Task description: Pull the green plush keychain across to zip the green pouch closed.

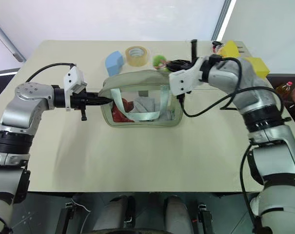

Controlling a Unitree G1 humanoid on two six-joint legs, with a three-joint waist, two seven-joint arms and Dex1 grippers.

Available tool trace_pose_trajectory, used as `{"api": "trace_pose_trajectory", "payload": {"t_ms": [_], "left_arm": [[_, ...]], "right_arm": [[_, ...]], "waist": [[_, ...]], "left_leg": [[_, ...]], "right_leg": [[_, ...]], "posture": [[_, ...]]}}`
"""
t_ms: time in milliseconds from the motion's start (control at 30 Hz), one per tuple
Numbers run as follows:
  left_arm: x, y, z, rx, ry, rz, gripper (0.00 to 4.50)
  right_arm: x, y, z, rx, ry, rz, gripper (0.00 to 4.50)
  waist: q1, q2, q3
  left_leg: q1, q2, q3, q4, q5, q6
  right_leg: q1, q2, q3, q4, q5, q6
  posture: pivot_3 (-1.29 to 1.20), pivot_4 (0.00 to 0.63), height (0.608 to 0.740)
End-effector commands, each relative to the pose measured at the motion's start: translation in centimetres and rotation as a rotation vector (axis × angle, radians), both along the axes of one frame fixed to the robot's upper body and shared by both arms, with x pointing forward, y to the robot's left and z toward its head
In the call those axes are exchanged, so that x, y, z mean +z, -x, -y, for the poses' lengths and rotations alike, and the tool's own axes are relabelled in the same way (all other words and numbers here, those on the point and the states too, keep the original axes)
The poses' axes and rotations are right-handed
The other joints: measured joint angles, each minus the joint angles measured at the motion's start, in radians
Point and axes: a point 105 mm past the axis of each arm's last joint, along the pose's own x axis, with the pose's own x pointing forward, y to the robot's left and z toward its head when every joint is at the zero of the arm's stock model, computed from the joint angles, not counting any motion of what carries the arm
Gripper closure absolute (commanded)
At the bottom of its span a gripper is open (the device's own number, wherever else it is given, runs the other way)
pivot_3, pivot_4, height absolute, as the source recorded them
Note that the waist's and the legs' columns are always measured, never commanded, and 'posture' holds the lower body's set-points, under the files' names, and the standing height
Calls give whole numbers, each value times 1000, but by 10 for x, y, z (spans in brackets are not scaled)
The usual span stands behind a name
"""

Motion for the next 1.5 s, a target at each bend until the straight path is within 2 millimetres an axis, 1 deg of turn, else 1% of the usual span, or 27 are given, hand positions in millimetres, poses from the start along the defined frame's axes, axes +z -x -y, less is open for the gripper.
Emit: {"api": "trace_pose_trajectory", "payload": {"t_ms": [33,167,267,333,433,567,600,633,700,767,833,933,1067,1167,1233,1267,1333,1400,1433,1500], "left_arm": [[9,-2,-1,-4,-8,33,4500],[10,-3,-1,-3,-9,35,4500],[10,-3,-3,-3,-12,35,4500],[10,-3,-3,-4,-14,33,4500],[9,-1,-3,-6,-15,29,4500],[8,-1,-3,-8,-19,22,4500],[8,-1,-3,-9,-19,22,4500],[8,-1,-3,-10,-19,20,4500],[7,-1,-2,-12,-19,19,4500],[7,-1,-1,-14,-20,19,4500],[8,-2,-1,-16,-20,19,4500],[8,-2,0,-17,-18,19,4500],[7,-2,1,-19,-16,21,4500],[7,-1,0,-17,-16,22,4500],[7,-1,0,-15,-18,23,4500],[7,-1,0,-14,-17,23,4500],[6,-1,0,-13,-18,24,4500],[8,-1,0,-12,-10,28,4500],[9,-2,0,-4,-3,34,4132],[18,-8,-3,28,36,43,3390]], "right_arm": [[25,8,26,-119,-50,75,4440],[22,11,52,-253,-61,86,4440],[17,14,67,-341,-89,83,4440],[3,21,77,-406,-128,53,4440],[-20,31,85,-469,-147,-17,4440],[-62,45,102,-590,-206,-159,4440],[-72,48,101,-602,-235,-196,4440],[-83,50,94,-598,-274,-236,4440],[-101,54,79,-575,-322,-307,4440],[-112,55,62,-545,-345,-346,4440],[-124,55,49,-517,-337,-377,4440],[-137,53,37,-490,-311,-401,4440],[-152,52,31,-447,-197,-396,4440],[-155,53,29,-391,-78,-355,4440],[-152,51,32,-374,-43,-325,4440],[-148,48,35,-374,-37,-305,4440],[-129,40,45,-394,-81,-255,4440],[-105,33,54,-412,-186,-217,4440],[-94,31,58,-418,-231,-202,4182],[-71,31,68,-431,-349,-224,3500]], "waist": [[2,0,0],[6,0,0],[10,0,0],[21,0,0],[28,0,0],[30,0,0],[30,0,0],[30,0,0],[29,-1,-1],[28,-1,-1],[27,-1,-1],[27,-1,-1],[26,-1,-1],[25,-1,-1],[25,-1,-1],[25,-1,-1],[24,-1,-1],[25,-2,-1],[26,-1,-1],[27,-1,-1]], "left_leg": [[0,0,0,0,0,0],[0,0,0,0,0,0],[0,0,0,0,0,0],[0,0,0,0,0,0],[0,0,0,1,0,0],[0,0,1,1,0,1],[0,0,1,1,0,1],[0,0,1,1,0,1],[3,0,0,1,-1,1],[4,0,0,1,-1,2],[4,0,-1,1,-1,2],[4,0,-1,1,-1,2],[5,0,-1,1,-1,2],[5,0,-1,1,-1,2],[5,0,-1,1,-1,2],[5,0,-1,1,-1,2],[5,0,-1,1,-1,2],[5,0,-1,1,-1,2],[5,0,-1,1,-1,2],[5,0,-1,1,-1,2]], "right_leg": [[0,0,0,0,0,0],[0,0,0,0,0,0],[0,0,0,0,0,0],[0,0,0,0,0,0],[1,0,0,-1,0,0],[2,0,0,-1,0,0],[2,0,-1,-1,0,0],[3,0,-1,-1,0,0],[5,0,-1,-2,0,0],[6,0,-1,-2,0,0],[6,0,-1,-2,0,0],[6,0,-1,-2,0,0],[6,0,-1,-2,0,0],[6,0,-1,-2,0,0],[6,0,-1,-2,0,0],[6,0,-1,-2,0,0],[6,0,-1,-2,0,0],[6,0,-1,-2,0,0],[6,0,-1,-2,0,0],[6,0,-1,-2,0,0]], "posture": [[0,150,740],[0,150,740],[0,150,740],[0,150,740],[0,150,740],[0,150,740],[0,150,740],[0,150,740],[0,150,740],[0,150,740],[0,150,740],[0,150,740],[0,150,740],[0,150,740],[0,150,740],[0,150,740],[0,150,740],[0,150,740],[0,150,740],[0,150,740]]}}
